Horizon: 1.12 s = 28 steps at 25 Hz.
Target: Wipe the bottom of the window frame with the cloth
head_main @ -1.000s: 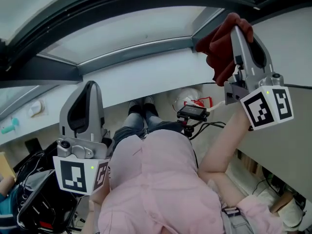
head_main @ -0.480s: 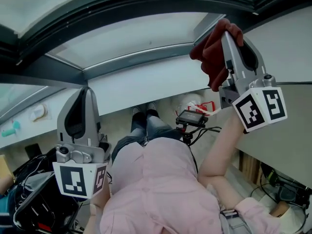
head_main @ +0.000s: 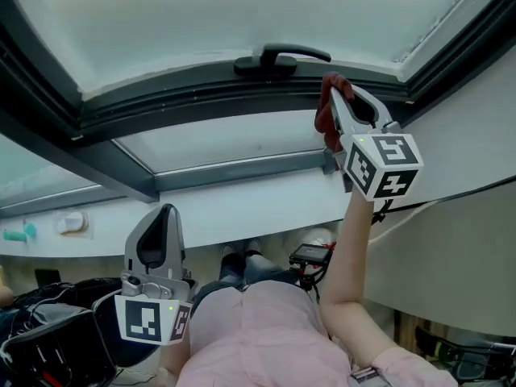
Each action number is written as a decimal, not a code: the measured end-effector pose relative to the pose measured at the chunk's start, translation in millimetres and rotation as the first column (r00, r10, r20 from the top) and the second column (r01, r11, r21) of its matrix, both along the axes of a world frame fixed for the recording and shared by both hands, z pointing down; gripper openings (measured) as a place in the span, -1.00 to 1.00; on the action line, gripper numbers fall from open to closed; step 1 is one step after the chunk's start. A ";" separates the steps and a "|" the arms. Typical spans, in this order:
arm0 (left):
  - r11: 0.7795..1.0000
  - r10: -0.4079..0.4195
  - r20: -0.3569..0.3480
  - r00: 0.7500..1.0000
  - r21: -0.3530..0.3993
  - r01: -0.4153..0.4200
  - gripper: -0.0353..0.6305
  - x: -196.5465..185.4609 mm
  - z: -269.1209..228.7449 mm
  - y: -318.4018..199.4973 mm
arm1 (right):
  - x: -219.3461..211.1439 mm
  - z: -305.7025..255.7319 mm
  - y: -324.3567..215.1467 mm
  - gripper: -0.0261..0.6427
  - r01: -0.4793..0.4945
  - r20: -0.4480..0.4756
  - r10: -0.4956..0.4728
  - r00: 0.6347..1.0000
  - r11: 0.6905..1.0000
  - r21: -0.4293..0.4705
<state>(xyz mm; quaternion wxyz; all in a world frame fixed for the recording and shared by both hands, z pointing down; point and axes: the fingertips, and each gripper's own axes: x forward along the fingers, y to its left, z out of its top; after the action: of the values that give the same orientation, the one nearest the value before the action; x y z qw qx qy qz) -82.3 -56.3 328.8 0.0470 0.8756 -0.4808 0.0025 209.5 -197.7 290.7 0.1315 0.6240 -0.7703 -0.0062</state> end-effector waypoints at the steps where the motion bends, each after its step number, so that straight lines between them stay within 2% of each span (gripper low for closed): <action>1: 1.000 -0.004 -0.004 1.000 0.001 0.004 -0.89 -1.2 -1.9 1.2 | -10.5 4.7 -4.7 -0.76 0.022 -0.015 -0.022 1.000 1.000 -0.020; 7: 1.000 -0.030 -0.013 0.999 0.004 0.030 -0.89 -2.7 -10.6 6.4 | -47.6 34.2 -32.1 -0.76 0.085 -0.117 -0.100 0.988 0.988 -0.126; 12: 0.999 -0.042 -0.024 0.999 0.009 0.043 -0.89 -1.9 -10.7 5.2 | -49.4 37.4 -40.5 -0.76 0.050 -0.190 -0.071 0.979 0.992 -0.116; 15: 1.000 -0.008 -0.034 0.999 0.018 0.008 -0.89 11.6 -9.4 8.5 | -49.2 38.0 -41.5 -0.76 0.037 -0.197 -0.062 0.978 0.991 -0.127; 21: 0.993 0.117 -0.048 0.992 0.039 -0.115 -0.89 45.1 -8.2 18.0 | -48.2 39.7 -42.2 -0.76 0.050 -0.154 -0.069 0.986 0.991 -0.127; 28: 0.994 0.100 -0.050 0.994 0.049 -0.098 -0.89 32.7 -7.6 11.4 | -47.0 41.5 -43.3 -0.77 0.016 -0.183 -0.036 0.982 0.994 -0.112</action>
<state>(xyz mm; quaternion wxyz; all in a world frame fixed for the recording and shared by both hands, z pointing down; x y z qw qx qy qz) -49.6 -44.9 321.2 0.0393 0.8989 -0.4353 -0.0293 162.6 -241.0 332.3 0.2365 0.6024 -0.7620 -0.0234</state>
